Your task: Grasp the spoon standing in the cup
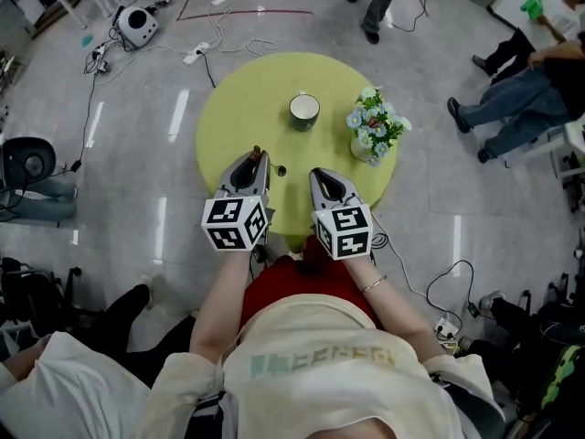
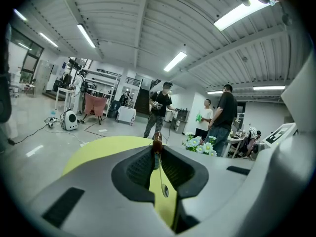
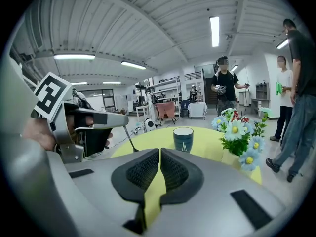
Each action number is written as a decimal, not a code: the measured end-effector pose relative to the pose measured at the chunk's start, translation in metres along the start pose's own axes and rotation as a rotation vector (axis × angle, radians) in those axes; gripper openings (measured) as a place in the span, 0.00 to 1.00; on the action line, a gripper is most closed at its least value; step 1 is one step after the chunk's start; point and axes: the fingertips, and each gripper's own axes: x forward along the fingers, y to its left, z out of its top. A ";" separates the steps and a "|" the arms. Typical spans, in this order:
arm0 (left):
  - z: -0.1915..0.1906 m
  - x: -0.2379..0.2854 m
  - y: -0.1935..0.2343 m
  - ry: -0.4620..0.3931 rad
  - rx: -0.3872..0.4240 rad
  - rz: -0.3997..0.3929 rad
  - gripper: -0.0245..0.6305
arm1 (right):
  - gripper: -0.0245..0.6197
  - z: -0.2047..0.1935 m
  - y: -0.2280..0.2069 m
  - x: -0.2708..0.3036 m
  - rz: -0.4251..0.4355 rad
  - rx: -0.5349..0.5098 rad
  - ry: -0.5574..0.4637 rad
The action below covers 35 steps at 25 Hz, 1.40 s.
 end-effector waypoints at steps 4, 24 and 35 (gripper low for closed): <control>-0.007 -0.007 -0.002 0.012 -0.004 0.005 0.12 | 0.10 -0.001 0.002 -0.006 -0.005 -0.001 0.001; -0.032 -0.042 -0.006 0.041 -0.015 0.020 0.12 | 0.10 -0.011 0.017 -0.030 -0.026 -0.016 -0.005; -0.048 -0.052 -0.020 0.077 0.002 0.010 0.12 | 0.10 -0.016 0.011 -0.047 -0.041 0.003 -0.021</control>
